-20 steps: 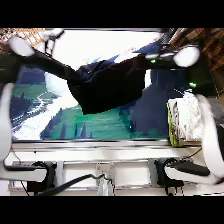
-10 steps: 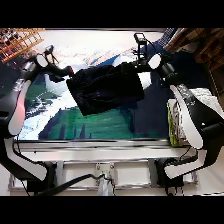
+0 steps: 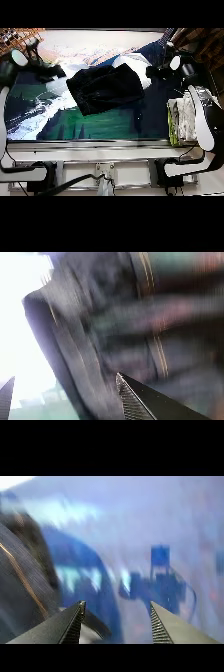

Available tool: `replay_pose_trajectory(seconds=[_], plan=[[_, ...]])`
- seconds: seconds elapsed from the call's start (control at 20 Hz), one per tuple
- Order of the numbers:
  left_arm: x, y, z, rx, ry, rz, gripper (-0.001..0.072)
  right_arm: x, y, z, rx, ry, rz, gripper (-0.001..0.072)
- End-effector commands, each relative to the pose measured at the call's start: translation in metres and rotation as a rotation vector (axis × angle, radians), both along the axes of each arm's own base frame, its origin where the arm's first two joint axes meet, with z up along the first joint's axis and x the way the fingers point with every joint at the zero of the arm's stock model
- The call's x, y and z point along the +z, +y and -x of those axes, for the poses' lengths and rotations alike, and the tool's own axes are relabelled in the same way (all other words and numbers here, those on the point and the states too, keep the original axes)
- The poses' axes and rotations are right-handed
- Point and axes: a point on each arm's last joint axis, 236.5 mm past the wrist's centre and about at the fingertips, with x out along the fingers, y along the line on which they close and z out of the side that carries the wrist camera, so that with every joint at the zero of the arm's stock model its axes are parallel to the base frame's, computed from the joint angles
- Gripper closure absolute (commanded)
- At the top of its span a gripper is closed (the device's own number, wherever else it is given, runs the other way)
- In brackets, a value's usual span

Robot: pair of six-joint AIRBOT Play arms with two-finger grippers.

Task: Fold the clothes and pants, and hang the long-sleeved shirts on hangers.

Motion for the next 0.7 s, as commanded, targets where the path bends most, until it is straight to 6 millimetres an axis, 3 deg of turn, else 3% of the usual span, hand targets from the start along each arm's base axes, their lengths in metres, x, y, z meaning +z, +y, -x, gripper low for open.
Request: replay_pose_trajectory(seconds=[0.0,0.1,0.15,0.2,0.4,0.65], plan=[[-0.019,-0.037,0.067,-0.078,0.05,0.061,0.0016,-0.015,-0.006,0.042,0.033,0.079,0.017,0.0241],[-0.04,-0.064,0.102,-0.114,0.107,0.158,0.0017,-0.013,0.001,0.056,0.026,0.044,-0.009,0.0242],[-0.051,-0.071,0.116,-0.125,0.138,0.185,0.0094,-0.011,0.005,0.062,0.017,0.025,-0.031,0.0242],[-0.063,-0.075,0.126,-0.136,0.155,0.203,0.0253,-0.009,0.007,0.069,0.01,0.012,-0.048,0.0242],[-0.09,-0.079,0.13,-0.142,0.116,0.23,0.0262,0.003,0.021,0.09,0.017,-0.013,-0.114,0.0258],[-0.109,-0.112,0.131,-0.217,0.13,0.334,0.0262,0.022,0.03,0.095,0.023,-0.046,-0.161,0.0258]])
